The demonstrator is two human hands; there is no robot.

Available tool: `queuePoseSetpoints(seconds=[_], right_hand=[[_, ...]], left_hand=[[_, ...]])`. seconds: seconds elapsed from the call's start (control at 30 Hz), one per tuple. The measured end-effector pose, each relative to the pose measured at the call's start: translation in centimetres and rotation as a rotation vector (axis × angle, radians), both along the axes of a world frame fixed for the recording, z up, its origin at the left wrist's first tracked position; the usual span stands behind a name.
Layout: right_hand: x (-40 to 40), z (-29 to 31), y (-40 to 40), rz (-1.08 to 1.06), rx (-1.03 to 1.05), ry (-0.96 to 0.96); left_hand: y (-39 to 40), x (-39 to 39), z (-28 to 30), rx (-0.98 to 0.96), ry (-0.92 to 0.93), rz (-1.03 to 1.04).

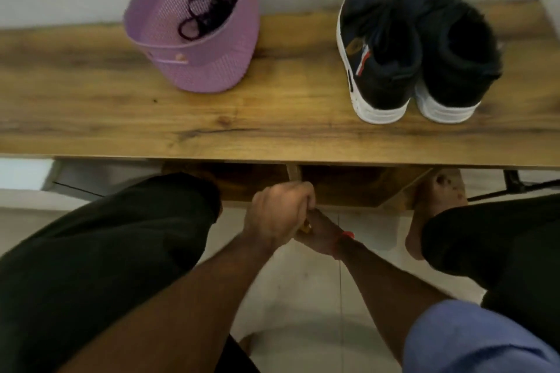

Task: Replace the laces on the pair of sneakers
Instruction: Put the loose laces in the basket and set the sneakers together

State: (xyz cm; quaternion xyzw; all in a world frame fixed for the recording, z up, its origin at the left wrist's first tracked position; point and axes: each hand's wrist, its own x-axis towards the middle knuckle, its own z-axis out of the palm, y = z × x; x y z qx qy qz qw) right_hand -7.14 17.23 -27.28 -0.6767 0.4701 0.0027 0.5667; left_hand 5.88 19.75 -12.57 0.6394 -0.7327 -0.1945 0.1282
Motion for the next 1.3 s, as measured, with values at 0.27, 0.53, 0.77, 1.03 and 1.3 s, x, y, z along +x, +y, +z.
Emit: queuePoseSetpoints(seconds=[0.27,0.53,0.77,1.03,1.3], right_hand=[[4.4,15.5,-2.2,0.467,-0.106,-0.016],[7.5,31.4,-8.4,0.359,-0.503,-0.29],[13.3,34.0,-18.4,0.139,-0.798,-0.231],[21.1,31.7,-24.2,0.496,-0.879,0.459],[23.7,29.1,-25.5,0.636,-0.813,0.687]], left_hand=[[-4.8,6.2,12.7,-0.604,0.249,0.187],[-7.3,15.6,16.4,-0.462,0.191,0.684],[-9.5,17.6,16.0,-0.198,0.307,0.666],[-10.3,17.7,15.0,-0.103,0.117,0.684],[-10.1,17.8,15.5,-0.062,0.034,0.684]])
